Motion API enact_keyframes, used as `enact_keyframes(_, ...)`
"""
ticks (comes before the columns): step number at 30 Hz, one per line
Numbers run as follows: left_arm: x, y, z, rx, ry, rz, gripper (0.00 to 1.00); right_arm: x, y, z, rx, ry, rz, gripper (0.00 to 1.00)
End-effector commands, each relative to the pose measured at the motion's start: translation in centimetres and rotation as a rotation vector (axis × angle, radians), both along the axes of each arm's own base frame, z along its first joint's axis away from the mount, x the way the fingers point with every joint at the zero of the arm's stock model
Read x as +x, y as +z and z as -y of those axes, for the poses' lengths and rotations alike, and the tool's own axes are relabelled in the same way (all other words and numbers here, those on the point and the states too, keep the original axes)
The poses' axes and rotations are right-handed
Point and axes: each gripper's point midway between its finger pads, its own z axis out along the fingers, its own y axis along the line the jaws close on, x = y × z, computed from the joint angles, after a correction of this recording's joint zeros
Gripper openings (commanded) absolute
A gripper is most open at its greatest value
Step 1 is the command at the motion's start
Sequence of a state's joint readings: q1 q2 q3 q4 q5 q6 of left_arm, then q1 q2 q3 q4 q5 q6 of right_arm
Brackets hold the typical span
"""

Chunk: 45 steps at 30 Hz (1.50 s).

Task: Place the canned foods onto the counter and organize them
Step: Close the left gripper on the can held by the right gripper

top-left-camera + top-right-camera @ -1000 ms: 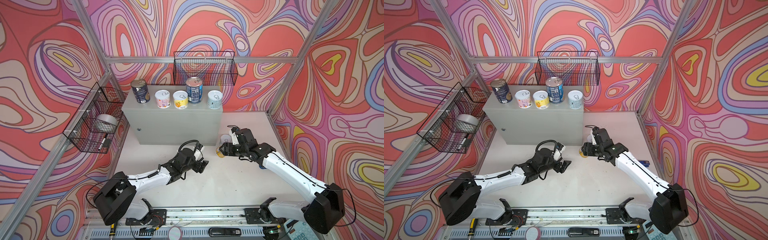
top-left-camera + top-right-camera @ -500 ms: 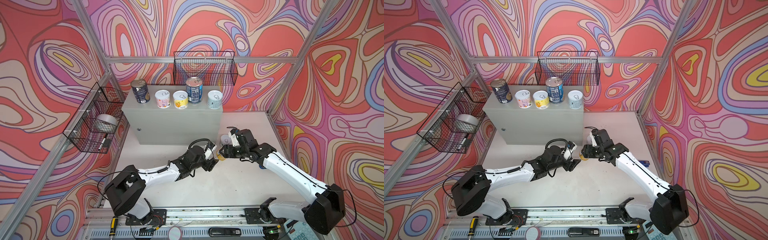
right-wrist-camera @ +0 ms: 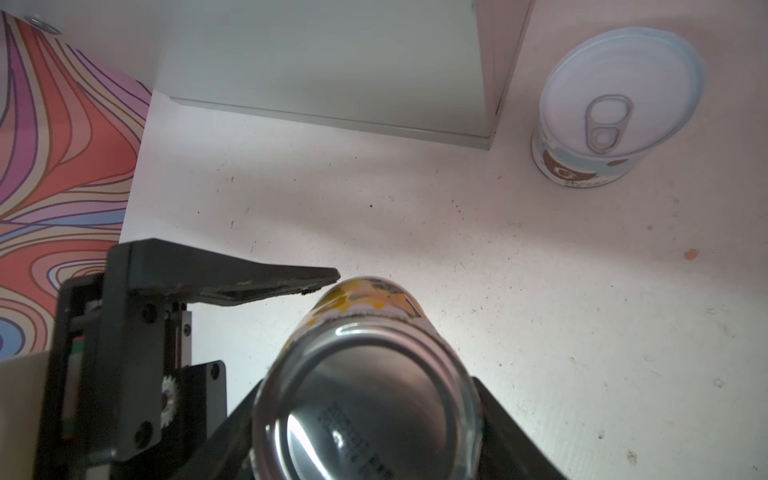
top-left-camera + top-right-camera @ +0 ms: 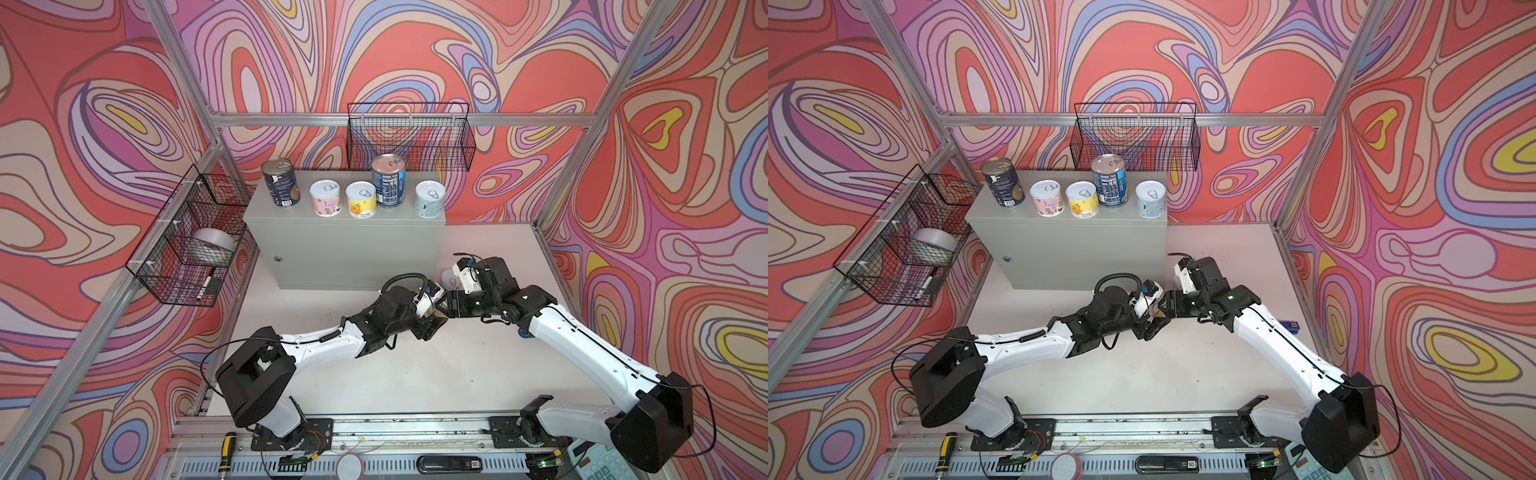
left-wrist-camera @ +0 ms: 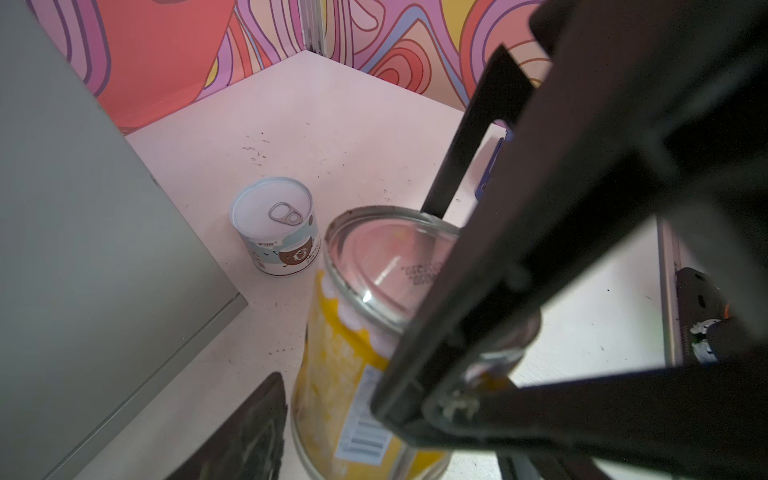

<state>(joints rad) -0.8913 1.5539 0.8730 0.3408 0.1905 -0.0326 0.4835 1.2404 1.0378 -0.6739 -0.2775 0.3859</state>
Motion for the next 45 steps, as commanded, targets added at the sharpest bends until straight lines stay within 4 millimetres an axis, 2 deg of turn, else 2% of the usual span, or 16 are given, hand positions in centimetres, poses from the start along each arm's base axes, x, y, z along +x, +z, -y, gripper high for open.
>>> enact_keyframes(1,0.1,0.9,0.6,-0.013,-0.021,0.029,0.78,-0.2,3.2,-0.9,0.077,0.045,0.065,0.35)
enact_keyframes(14,-0.6,1.3,0.3,-0.016,-0.053,0.059,0.78,-1.6,3.7,-1.6,0.118,0.097,0.020,0.36)
enact_keyframes(24,-1.9,2.2,0.6,-0.036,-0.129,0.071,0.77,-2.2,3.7,-1.8,0.131,0.112,-0.012,0.36)
enact_keyframes(32,-2.0,2.5,0.9,-0.041,-0.145,0.078,0.72,-2.4,3.2,-1.8,0.123,0.118,-0.026,0.35)
enact_keyframes(37,-1.8,1.9,1.0,-0.025,-0.146,0.072,0.70,-2.2,3.3,-1.8,0.118,0.120,-0.026,0.35)
enact_keyframes(45,-1.5,2.0,1.0,-0.024,-0.132,0.082,0.61,-2.1,3.1,-1.8,0.114,0.121,-0.027,0.35)
